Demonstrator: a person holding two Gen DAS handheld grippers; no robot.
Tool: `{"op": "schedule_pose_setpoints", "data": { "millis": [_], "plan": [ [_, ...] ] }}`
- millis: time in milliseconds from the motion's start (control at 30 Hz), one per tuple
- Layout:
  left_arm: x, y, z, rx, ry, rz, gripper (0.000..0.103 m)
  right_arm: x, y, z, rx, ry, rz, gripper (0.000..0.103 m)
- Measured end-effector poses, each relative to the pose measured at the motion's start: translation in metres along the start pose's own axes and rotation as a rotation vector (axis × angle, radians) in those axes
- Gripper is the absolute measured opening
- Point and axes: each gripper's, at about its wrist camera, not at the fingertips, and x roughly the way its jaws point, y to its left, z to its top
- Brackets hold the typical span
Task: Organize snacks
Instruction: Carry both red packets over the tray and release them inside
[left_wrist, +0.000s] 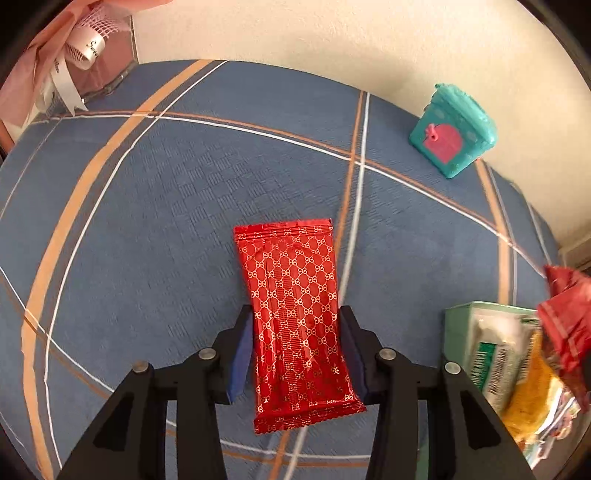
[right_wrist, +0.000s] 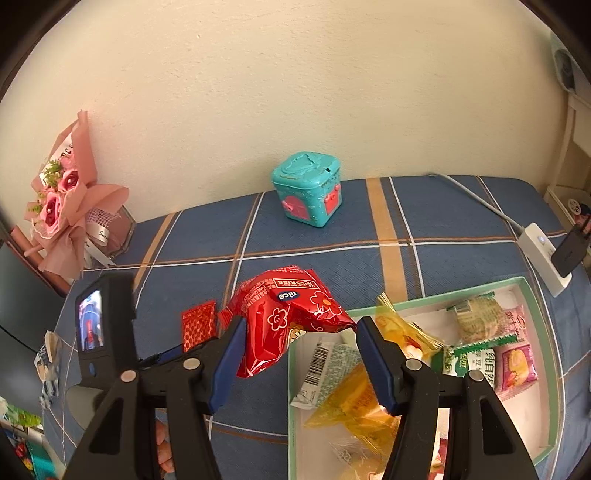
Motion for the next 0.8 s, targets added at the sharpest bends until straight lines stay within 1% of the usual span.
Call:
{"op": "schedule_pose_setpoints", "data": {
  "millis": [133,300,367,500,633,800],
  "plan": [
    [-0.013,-0.001,-0.007,0.008,-0.001,0.005,0.046,-0.008,0.0,-0.005,-0.002,0.013,-0.019,0.064],
    [-0.031,0.0,-0.011,0.0,-0.002,-0.02,0.046,-0.02,0.008,-0.013,-0.025,0.021,-0.056,0.064],
    [-0.04,0.002,-0.016,-0.002,-0.009,-0.021,0.046,-0.027,0.013,-0.018,-0.04,0.019,-0.065,0.064],
    [-0.059,0.001,-0.027,0.004,-0.025,-0.038,0.046,-0.036,0.016,-0.029,-0.031,0.026,-0.078,0.064],
    [-0.072,0.001,-0.032,0.009,-0.034,-0.054,0.046,-0.048,0.011,-0.042,-0.024,0.027,-0.091,0.064],
    [-0.096,-0.007,-0.048,0.029,-0.064,-0.068,0.046,-0.062,0.001,-0.056,0.005,0.025,-0.099,0.064]
  ]
}}
